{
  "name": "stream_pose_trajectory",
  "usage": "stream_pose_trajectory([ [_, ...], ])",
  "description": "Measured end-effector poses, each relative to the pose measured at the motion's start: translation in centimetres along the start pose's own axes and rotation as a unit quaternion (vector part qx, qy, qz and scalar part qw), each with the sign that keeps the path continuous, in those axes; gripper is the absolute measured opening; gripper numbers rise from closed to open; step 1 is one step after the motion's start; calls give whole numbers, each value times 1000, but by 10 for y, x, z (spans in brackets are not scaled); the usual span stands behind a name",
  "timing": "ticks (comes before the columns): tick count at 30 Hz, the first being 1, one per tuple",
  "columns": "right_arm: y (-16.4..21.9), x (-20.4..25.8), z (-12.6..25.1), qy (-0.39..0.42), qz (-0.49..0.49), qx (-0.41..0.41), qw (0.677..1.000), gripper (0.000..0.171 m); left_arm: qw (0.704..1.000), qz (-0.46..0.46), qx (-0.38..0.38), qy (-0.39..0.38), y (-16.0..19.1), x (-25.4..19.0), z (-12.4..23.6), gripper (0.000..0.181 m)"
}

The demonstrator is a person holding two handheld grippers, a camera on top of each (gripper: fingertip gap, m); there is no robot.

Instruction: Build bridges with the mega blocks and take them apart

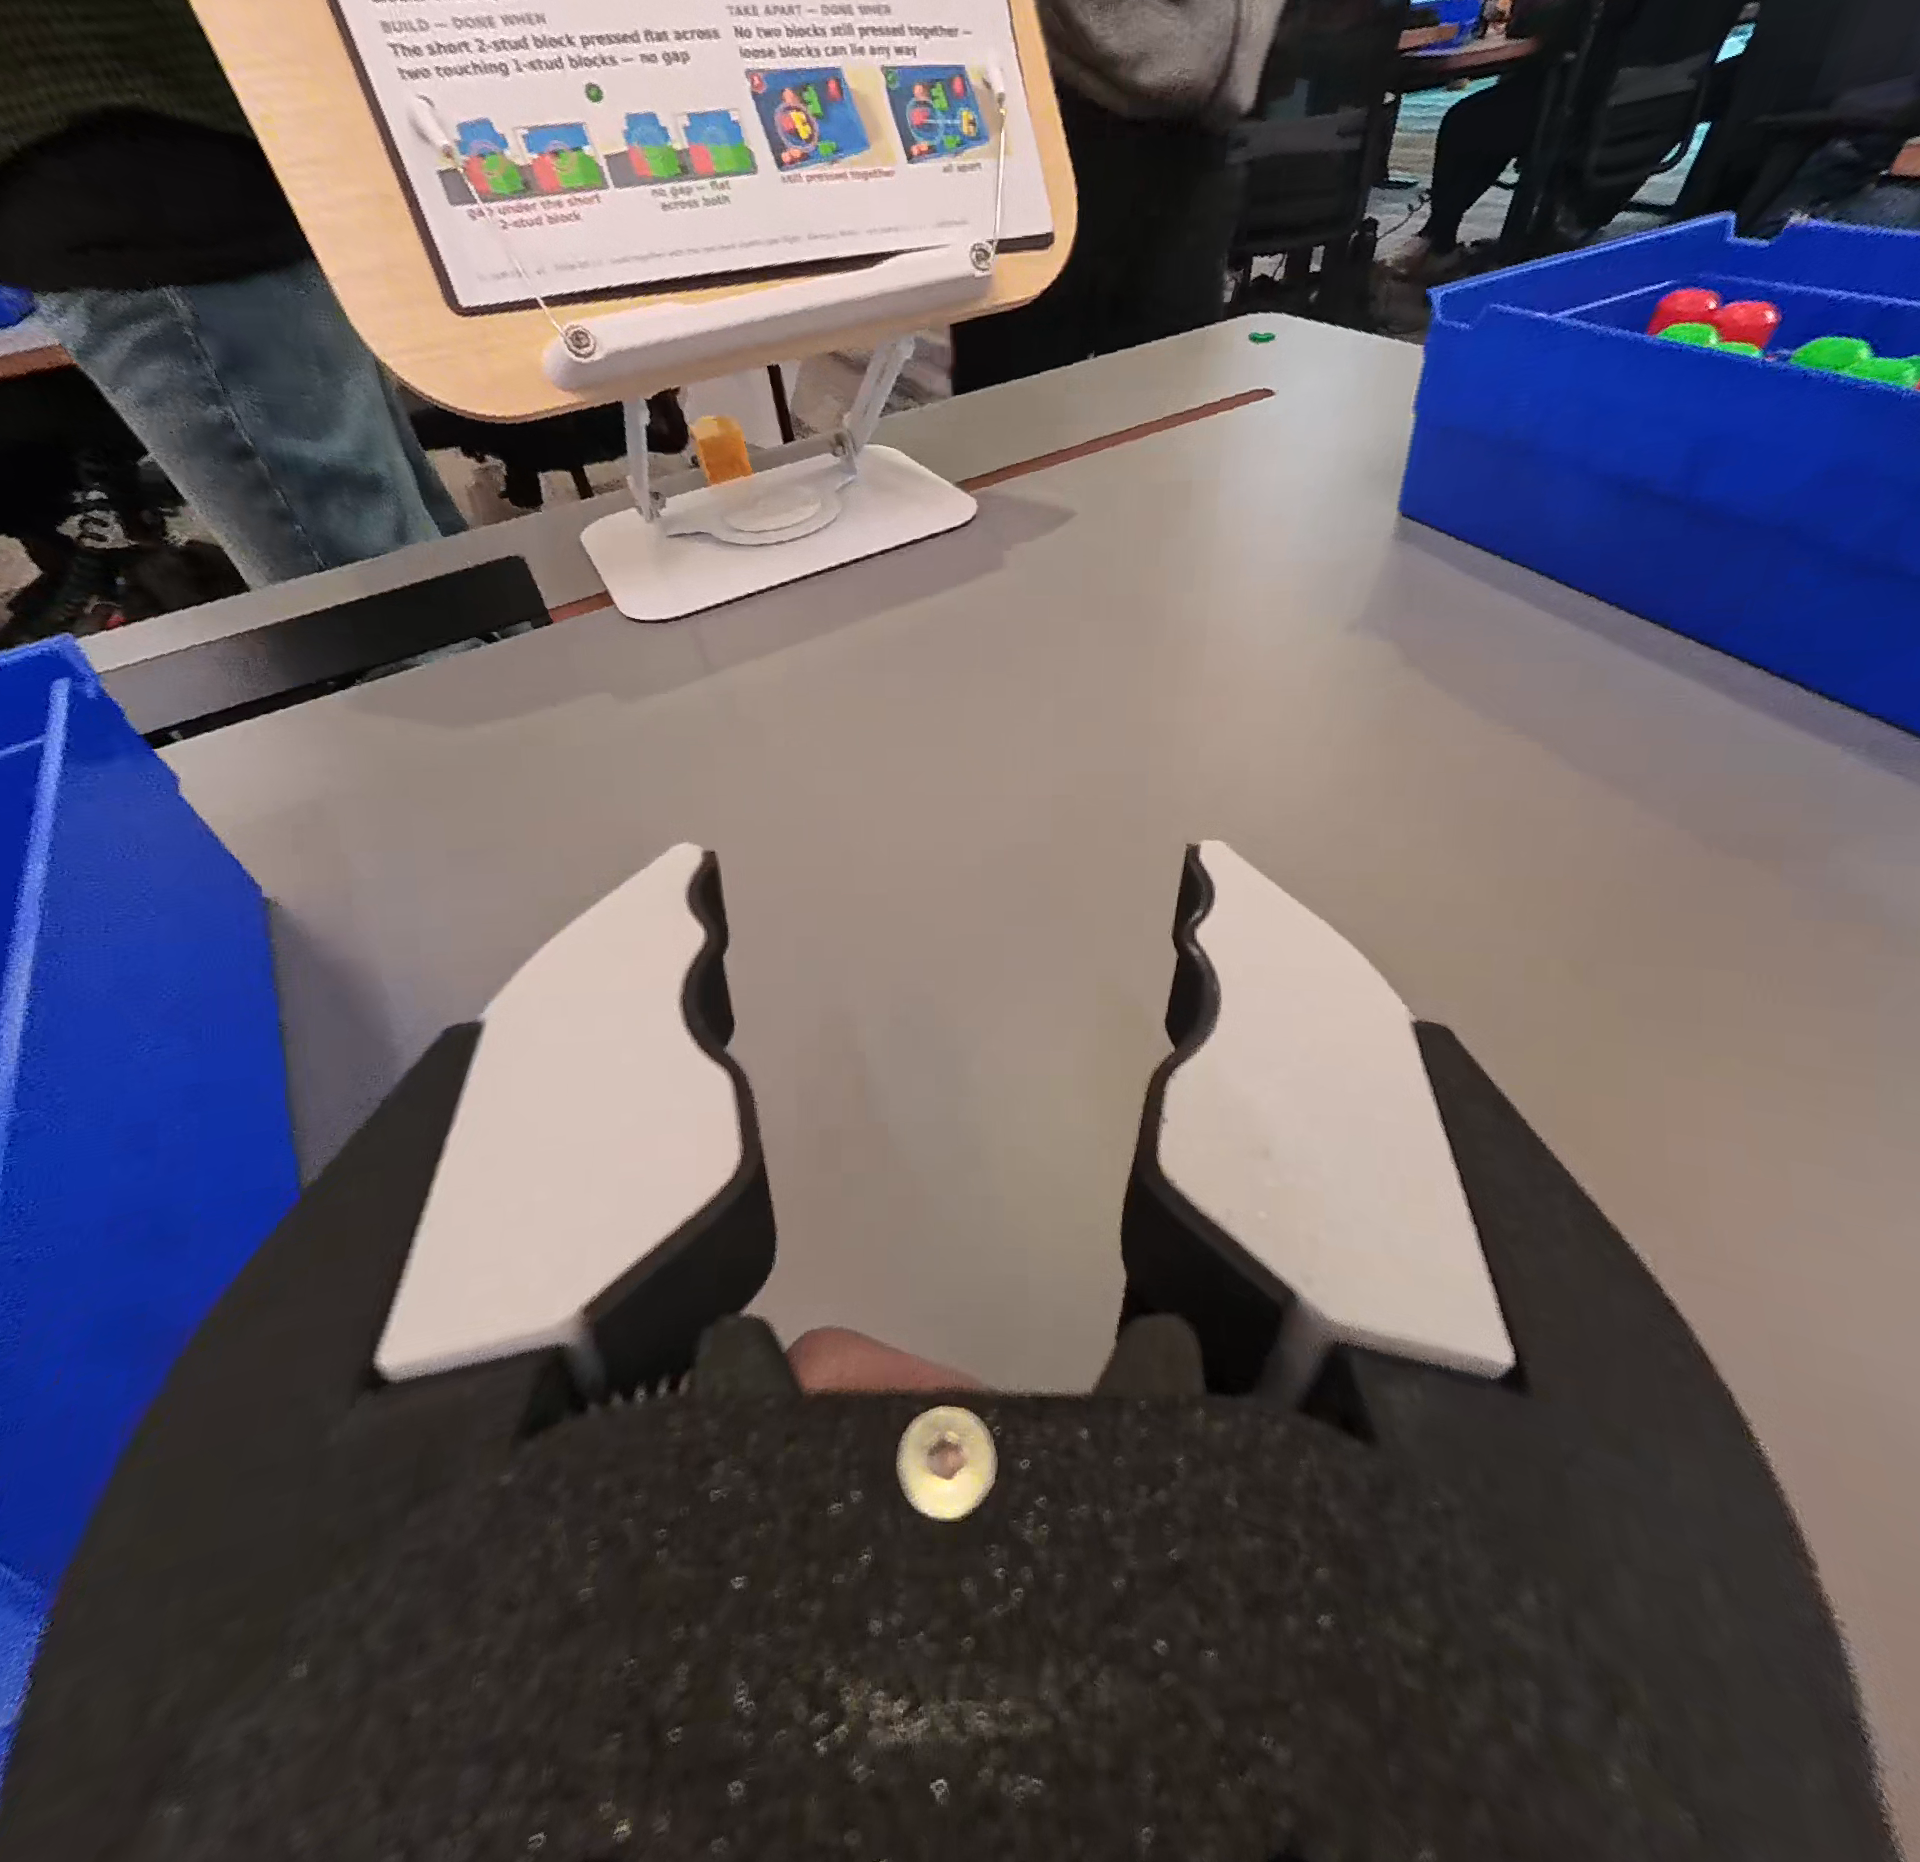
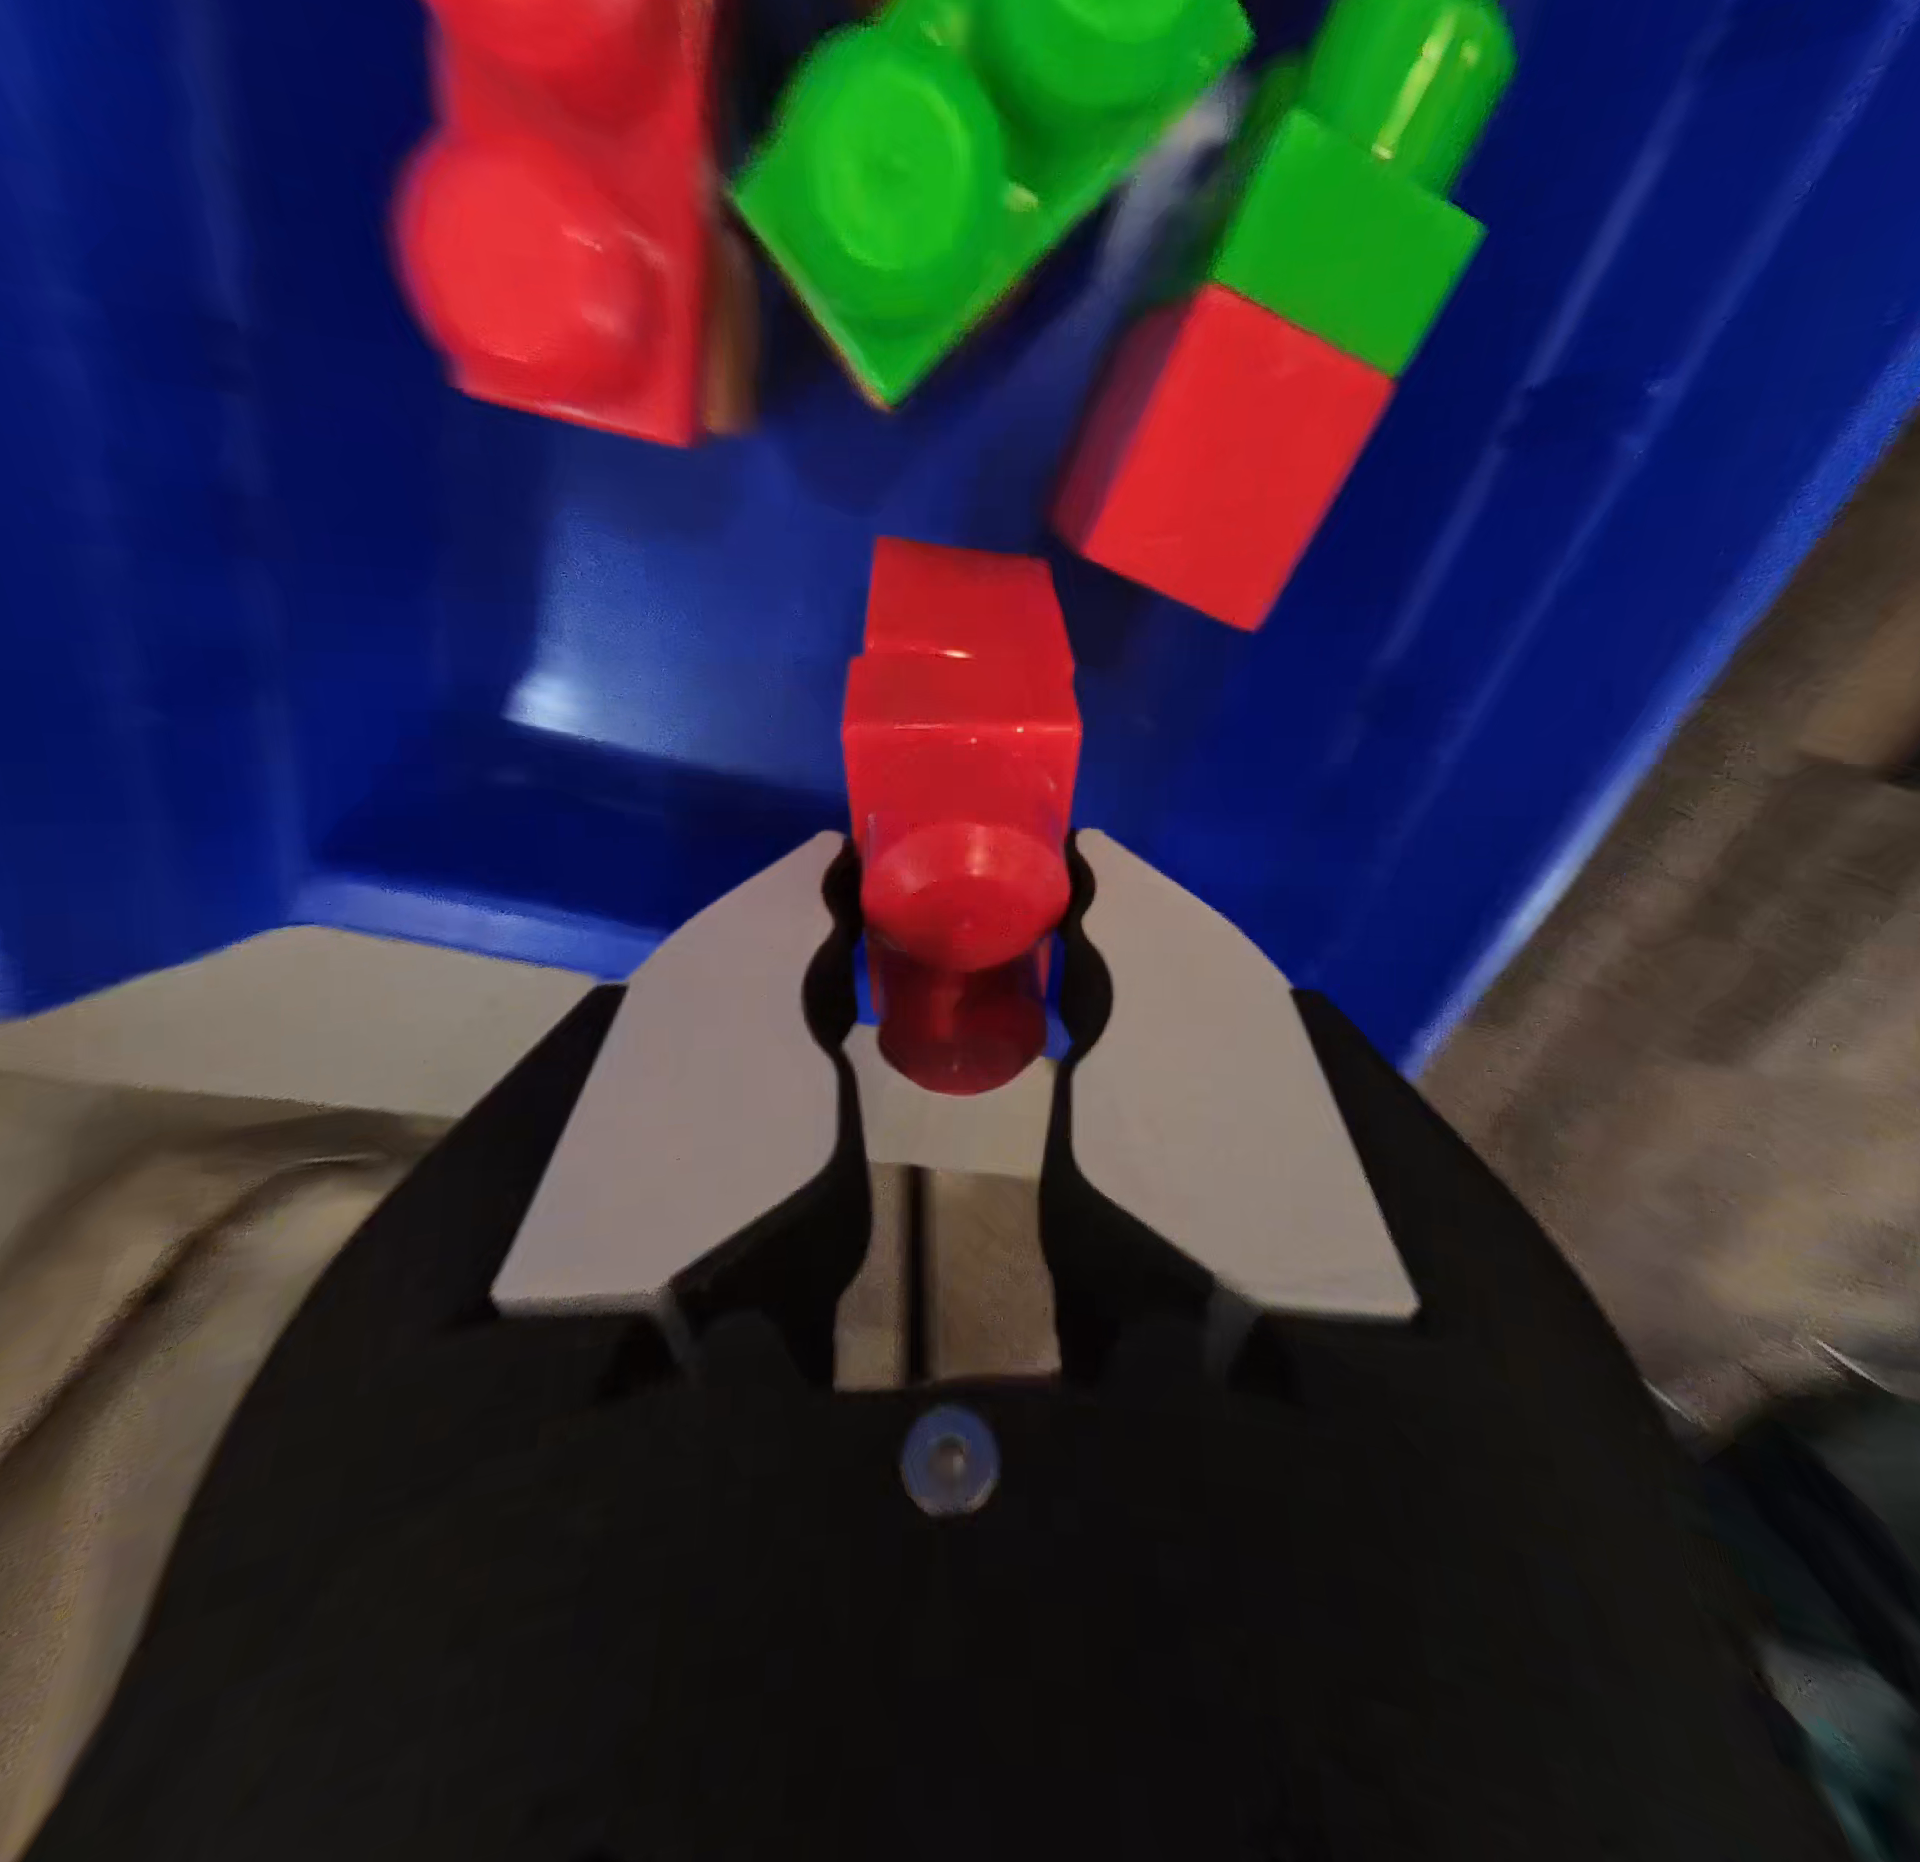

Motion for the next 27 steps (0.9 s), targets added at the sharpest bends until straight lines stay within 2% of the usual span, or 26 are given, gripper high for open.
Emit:
stream_pose_trajectory([
  [2,-3,-10,-7,27,-1,50,998,36,1000,0,-2,7,1,-3,3,82],
  [6,-5,-18,-17,16,-11,104,994,36,1000,-3,-6,13,2,-4,10,80],
  [14,-2,-30,-34,-30,-47,112,992,37,1000,5,7,20,9,1,8,80],
  [17,-4,-27,-34,-43,-48,102,993,62,1000,0,10,24,11,-2,7,80],
  [19,-4,-26,-27,-29,-37,99,994,68,1000,-4,10,25,11,-4,7,80],
  [21,-5,-27,-11,-14,-32,78,996,76,1000,-5,10,28,11,-5,8,80],
  [23,-6,-25,15,7,-26,31,999,76,1000,-8,10,26,11,-5,8,80],
  [27,-9,-1,76,77,6,-135,988,75,1000,-2,7,19,10,-1,7,80],
])
Point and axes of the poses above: each gripper's, where its closed fingertips meet, z back along the fingers, y out of its underside, x = y × z across the jaws, the point moved 8 cm from there along z, back along the fingers, and after that the axes turned 12 degrees about z, right-handed, at the moved point
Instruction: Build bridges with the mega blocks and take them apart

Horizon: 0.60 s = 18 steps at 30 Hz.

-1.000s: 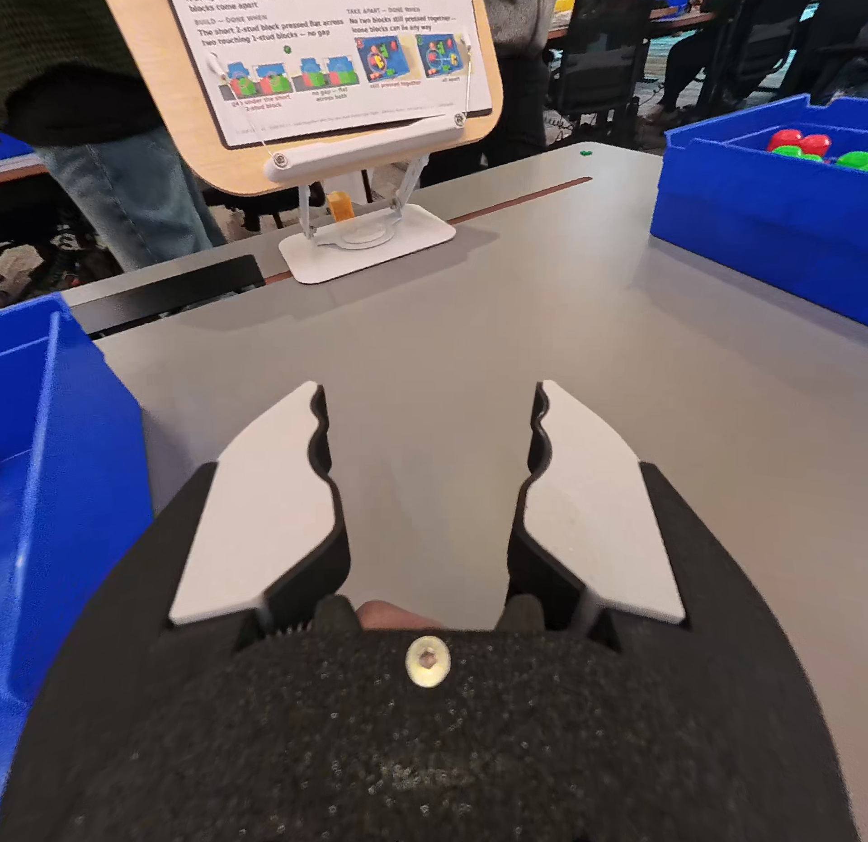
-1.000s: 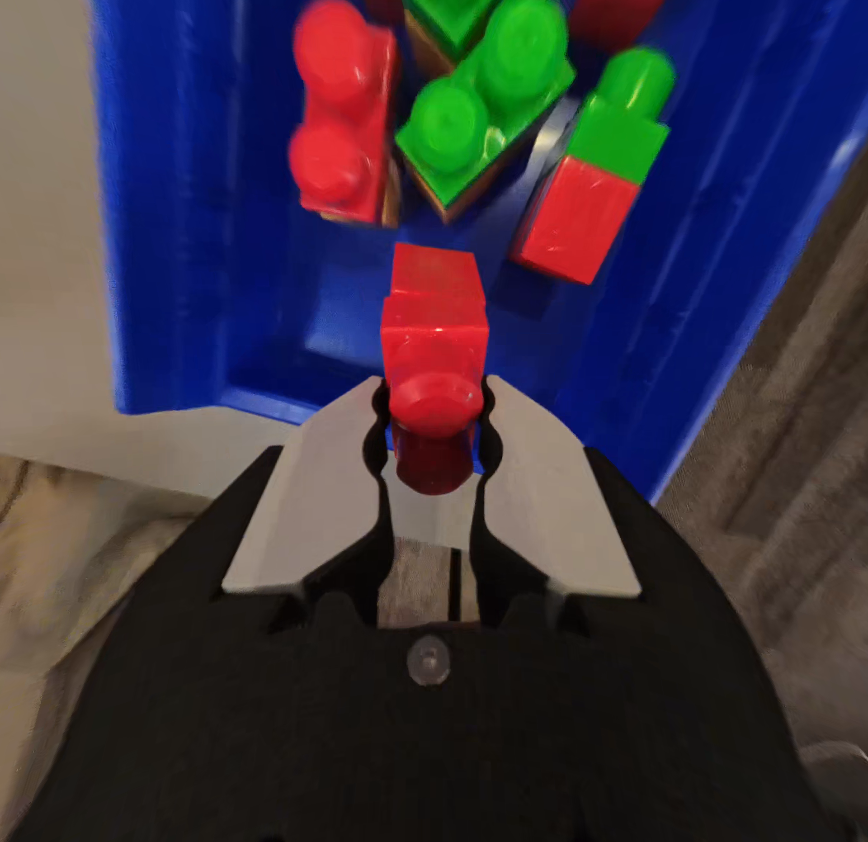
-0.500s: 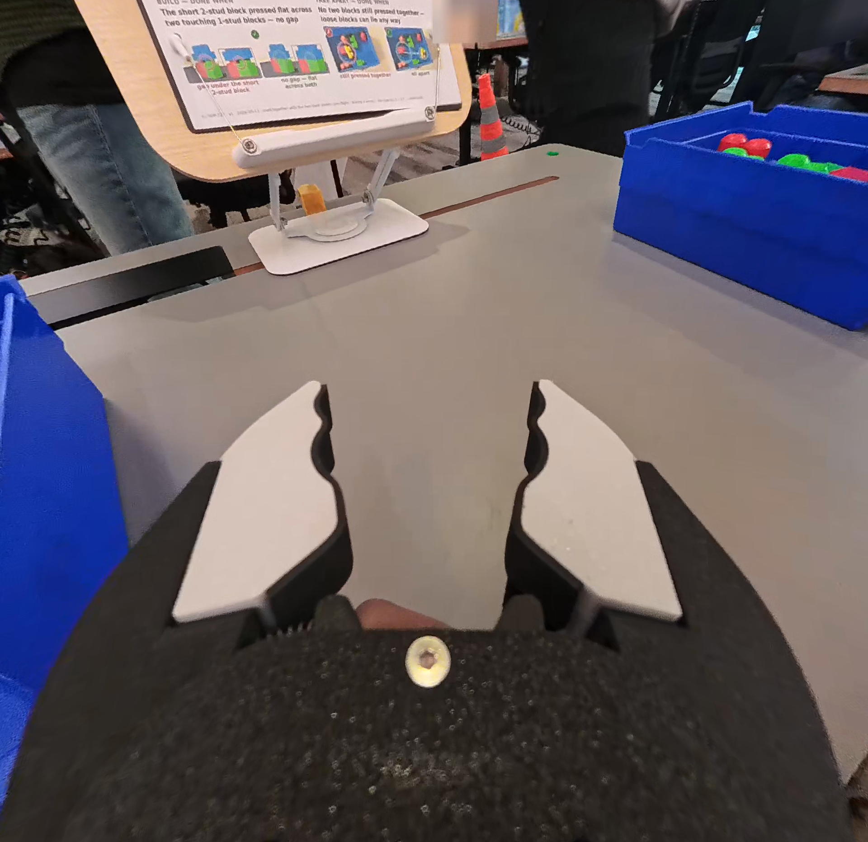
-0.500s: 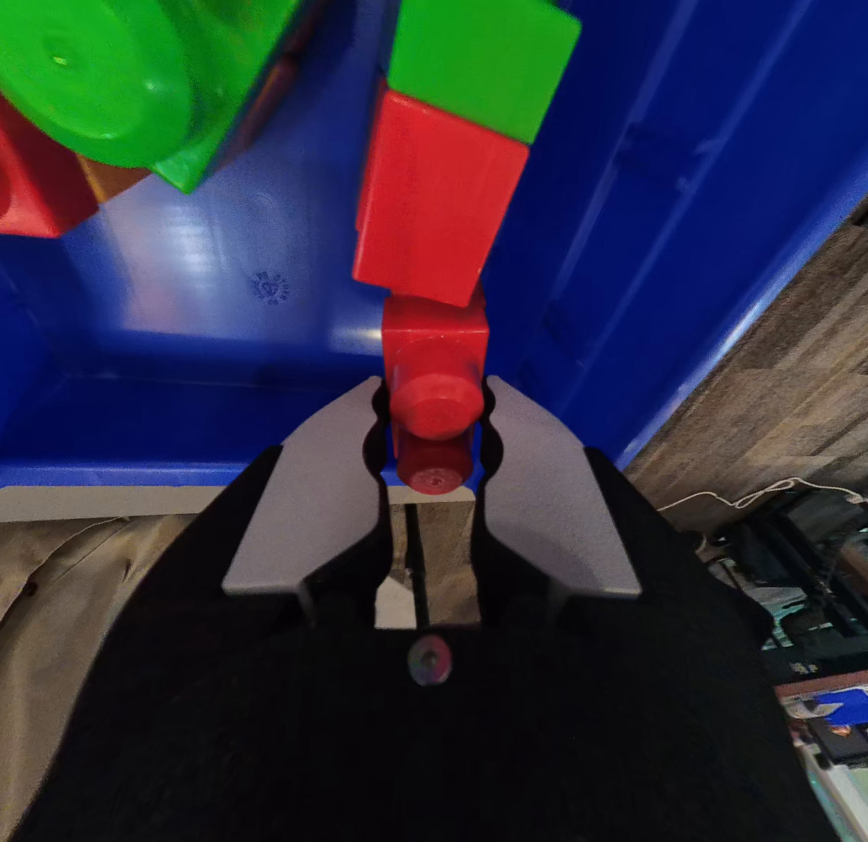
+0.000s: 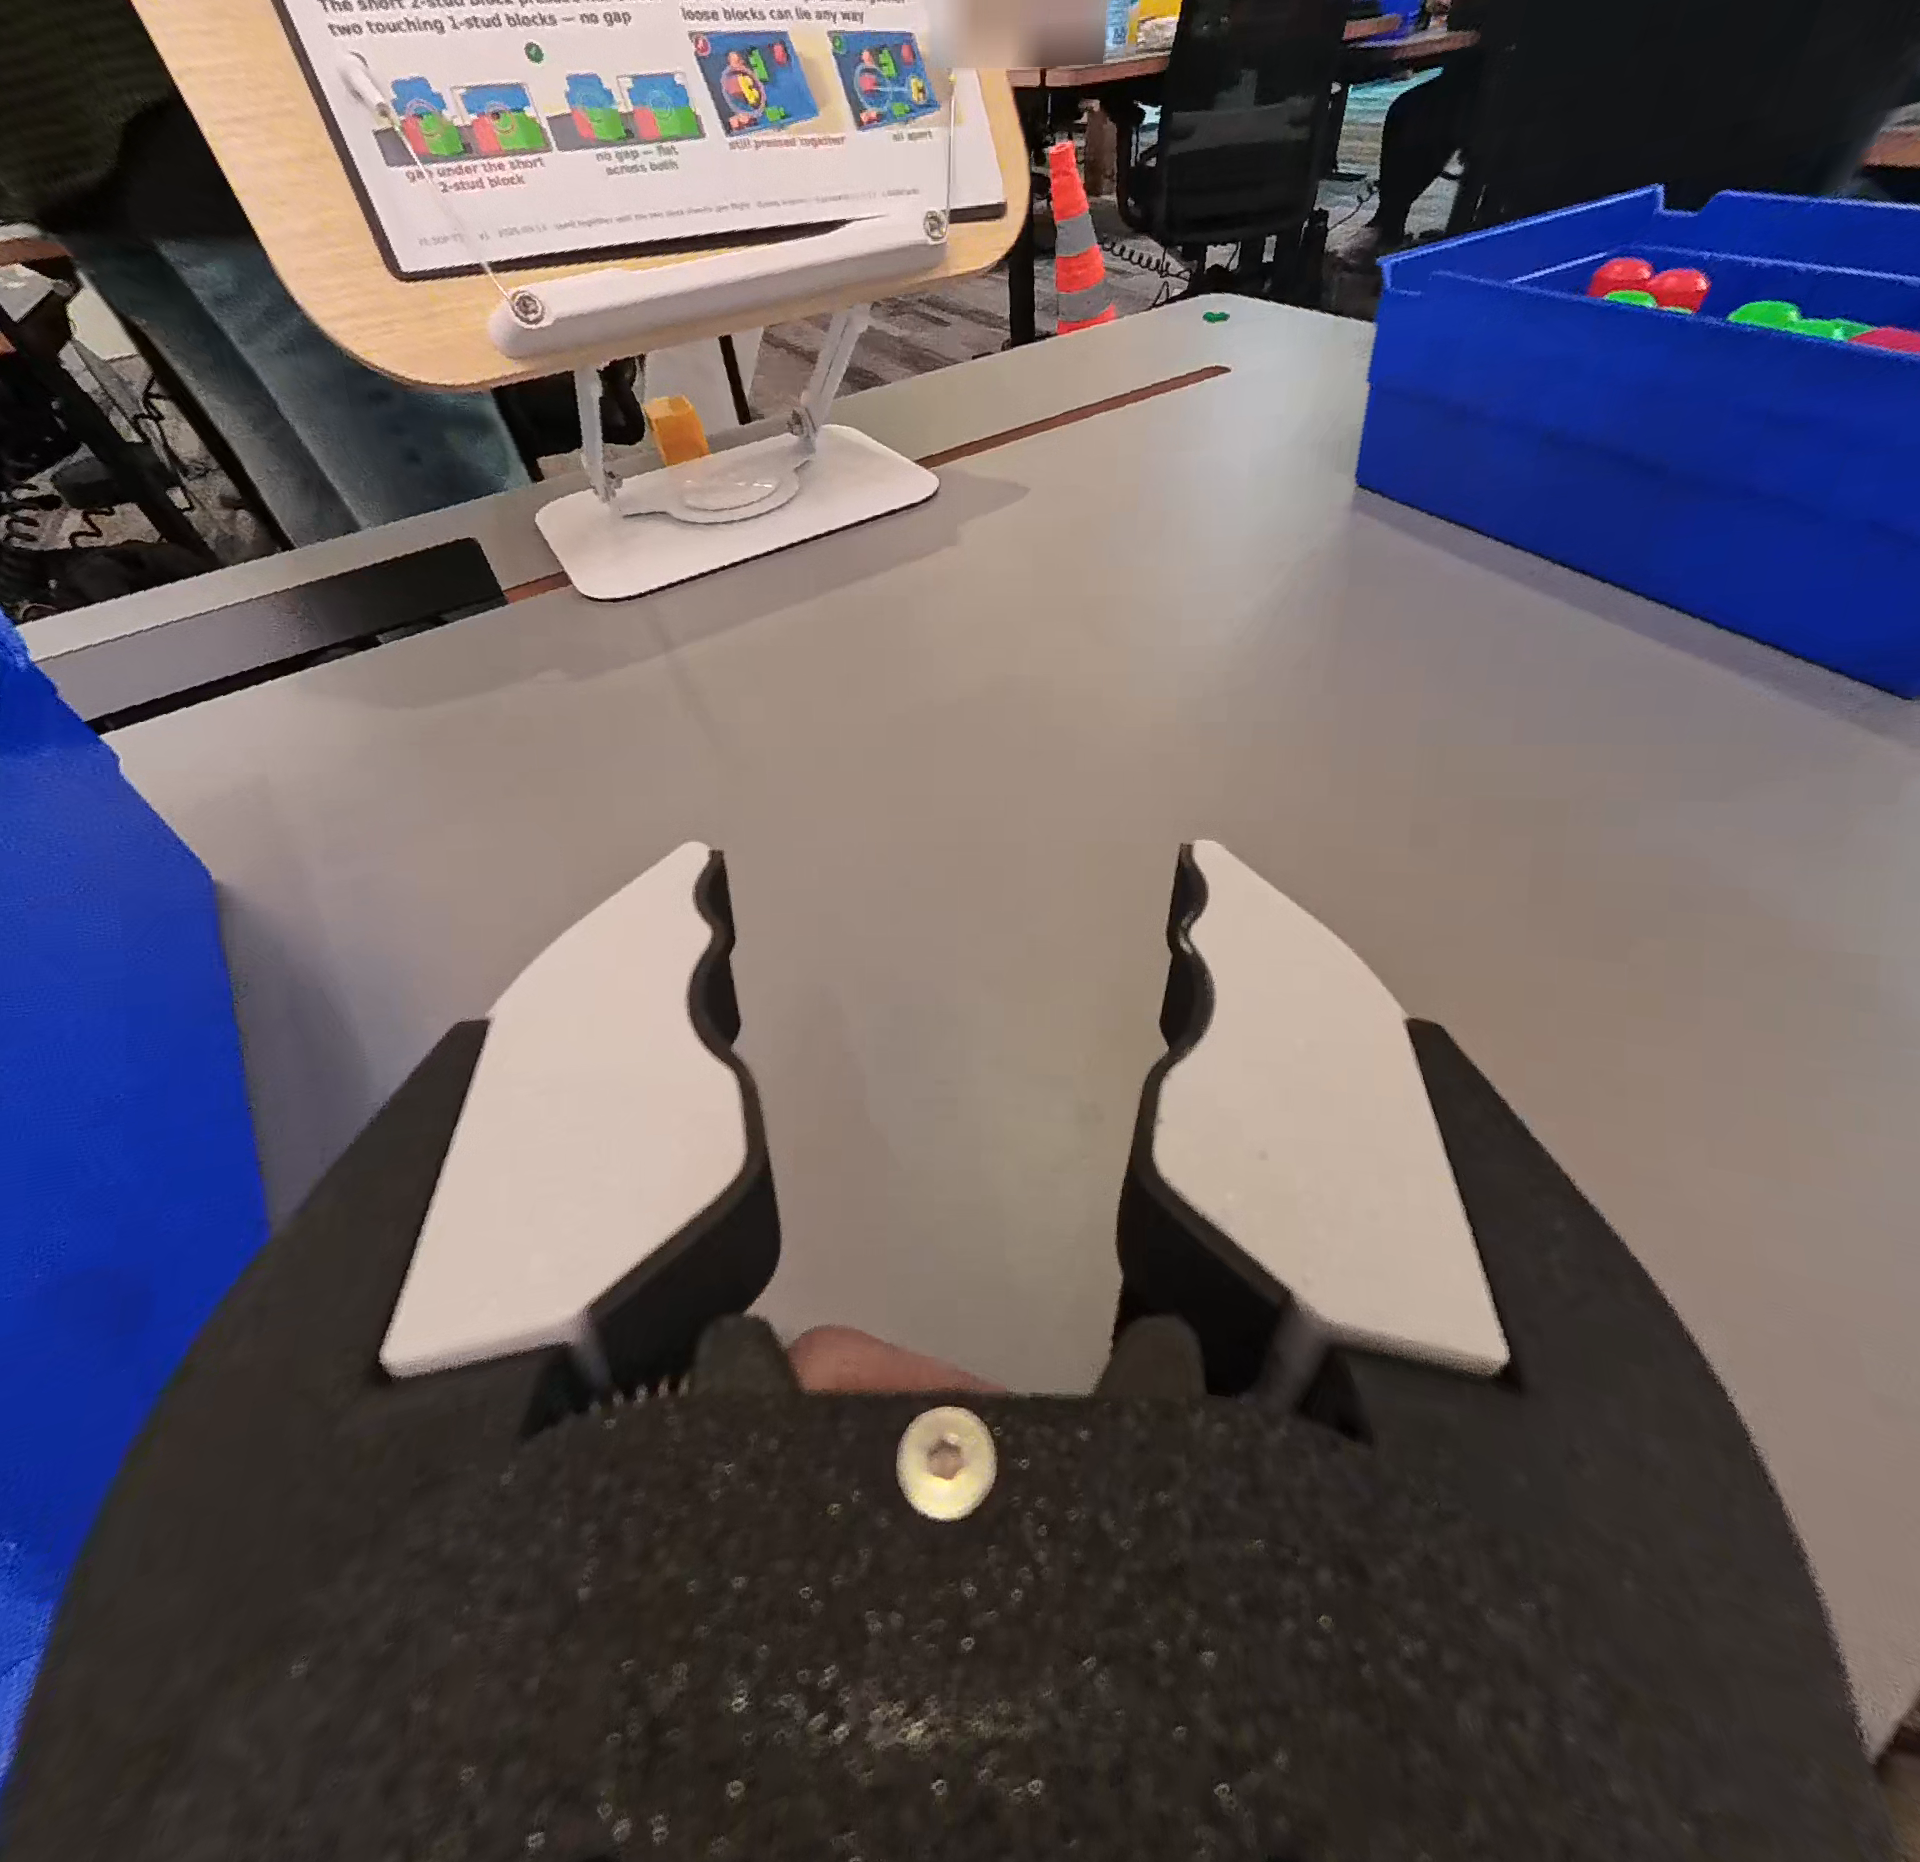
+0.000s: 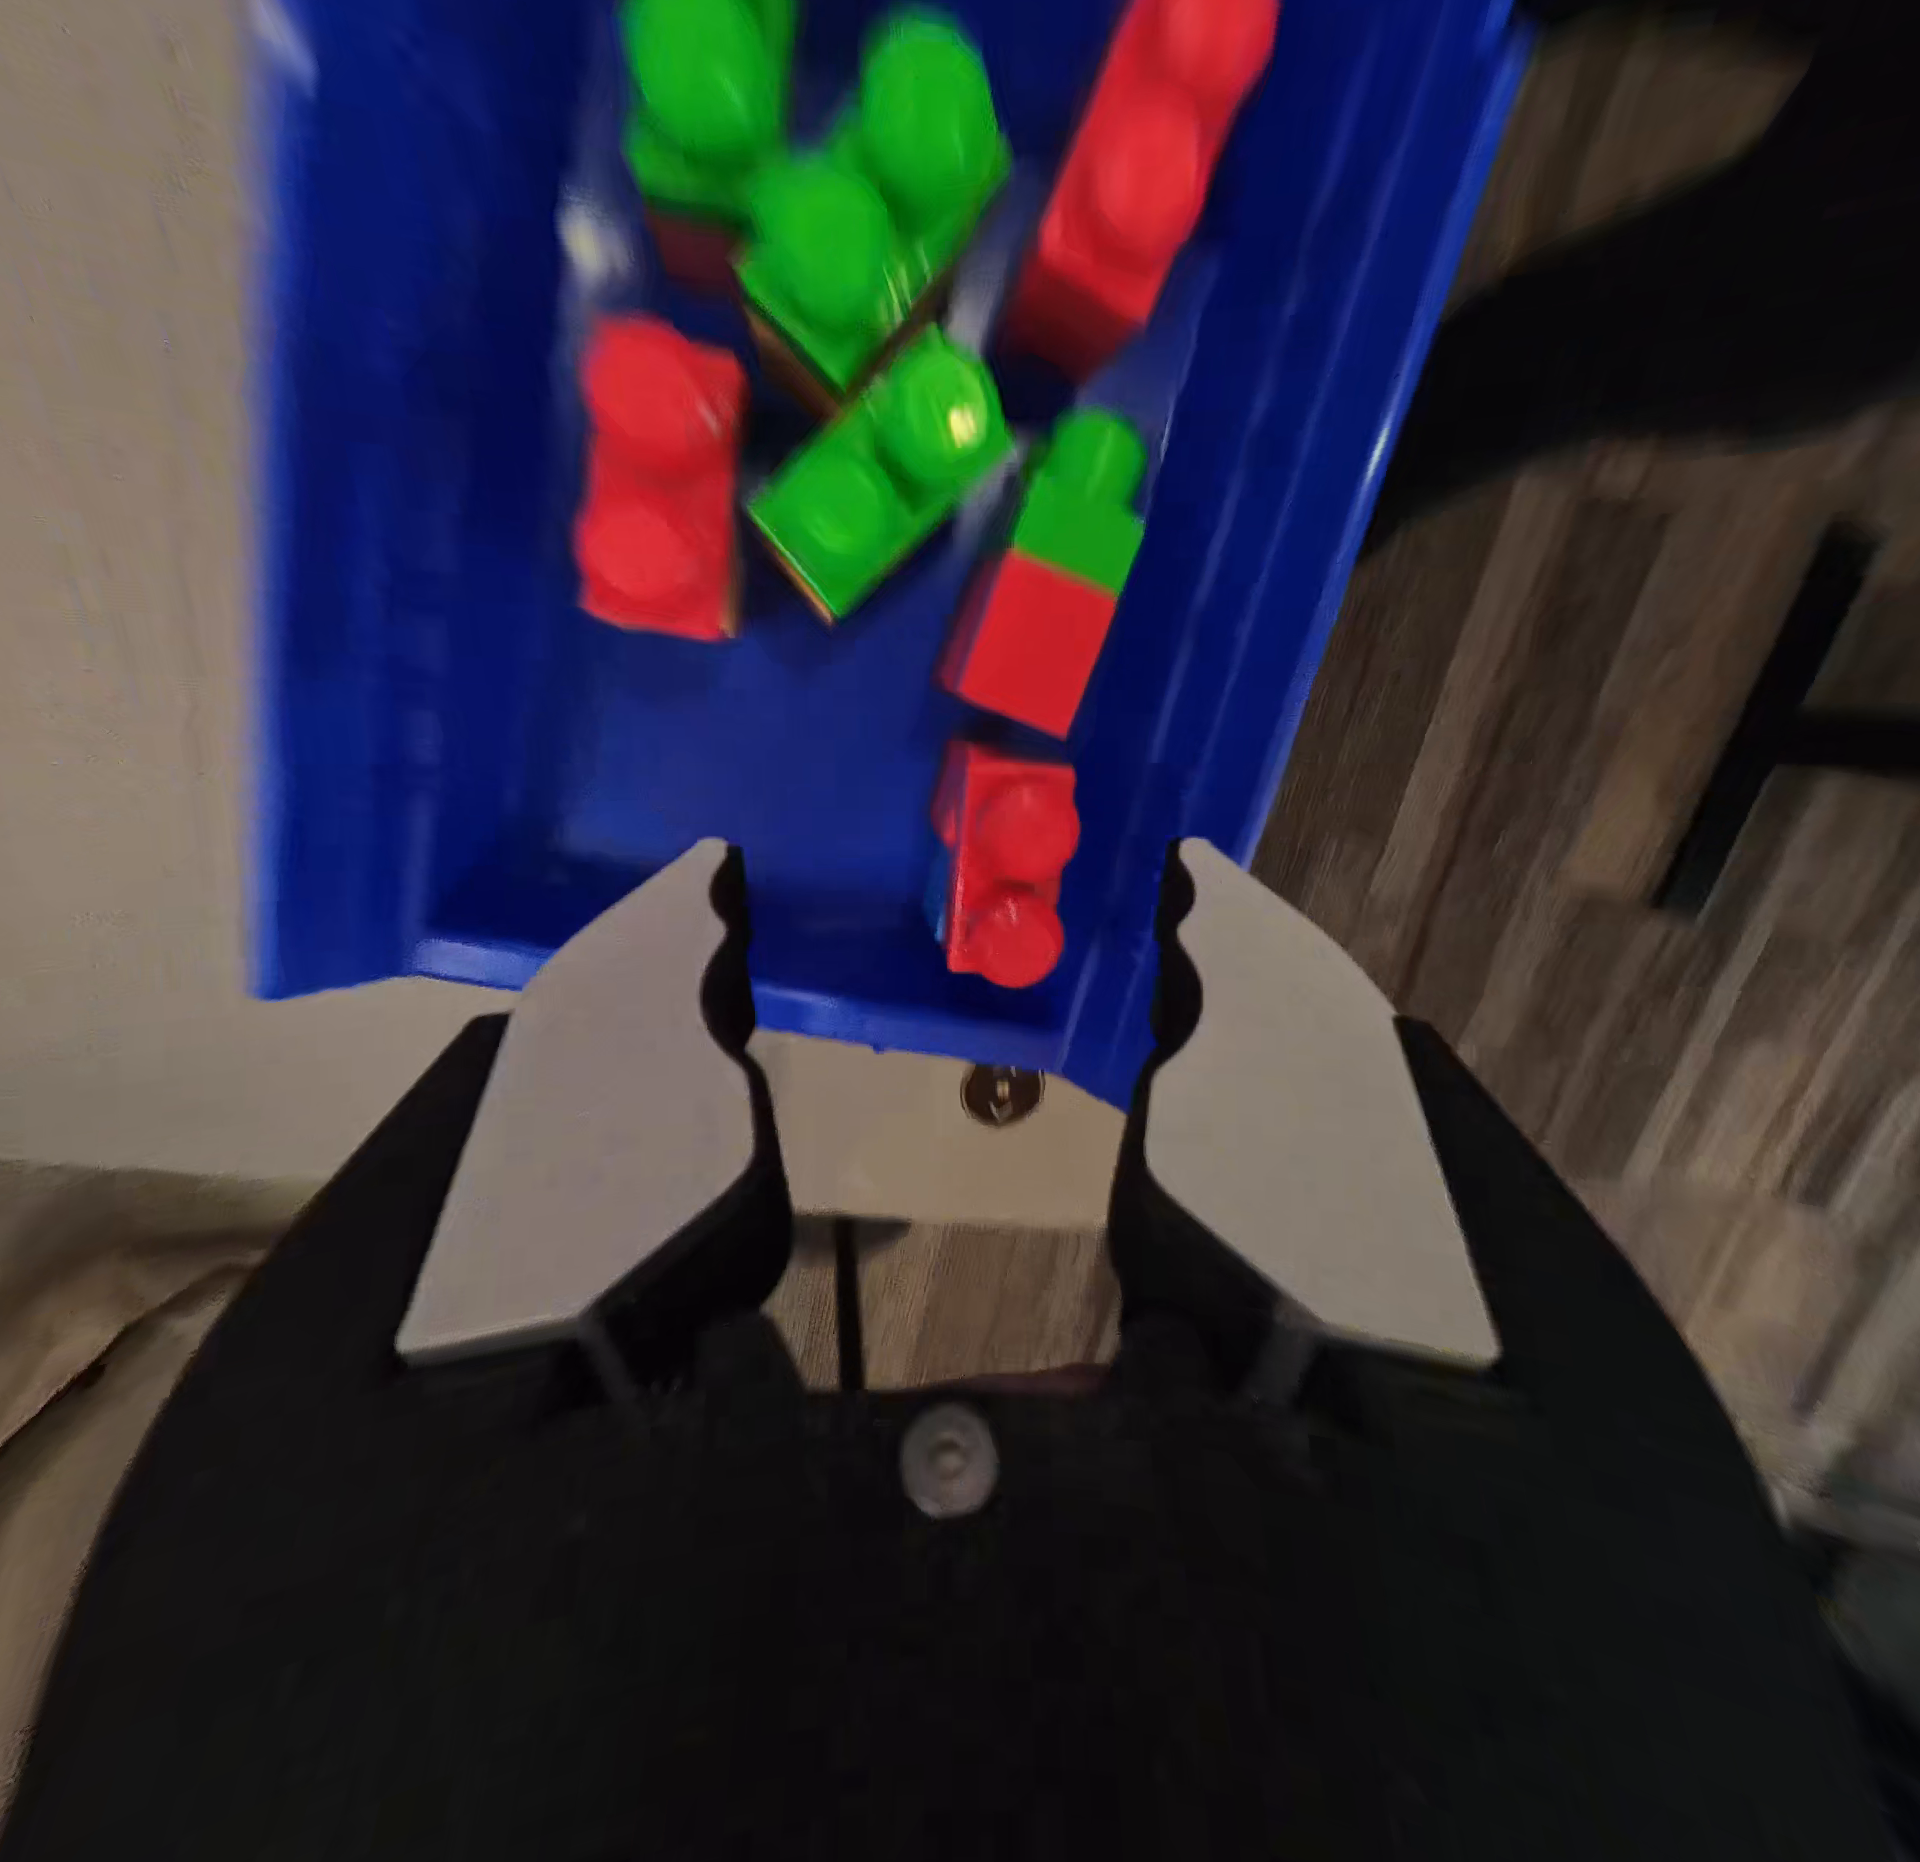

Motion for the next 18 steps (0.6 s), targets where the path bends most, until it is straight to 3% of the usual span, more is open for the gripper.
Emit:
stream_pose_trajectory([
  [2,-8,20,31,50,20,-122,991,77,1000,5,5,-2,0,2,-1,80],
  [4,-12,47,55,101,27,-257,961,76,1000,11,6,-1,0,3,-1,80],
  [8,-15,114,61,140,17,-435,889,77,1000,9,-8,-20,-3,3,1,80],
  [13,-28,197,21,153,24,-543,826,77,998,-1,-41,-56,-1,-1,8,78],
  [18,-33,262,-17,110,38,-576,809,79,996,22,-19,-80,13,-8,13,79],
])
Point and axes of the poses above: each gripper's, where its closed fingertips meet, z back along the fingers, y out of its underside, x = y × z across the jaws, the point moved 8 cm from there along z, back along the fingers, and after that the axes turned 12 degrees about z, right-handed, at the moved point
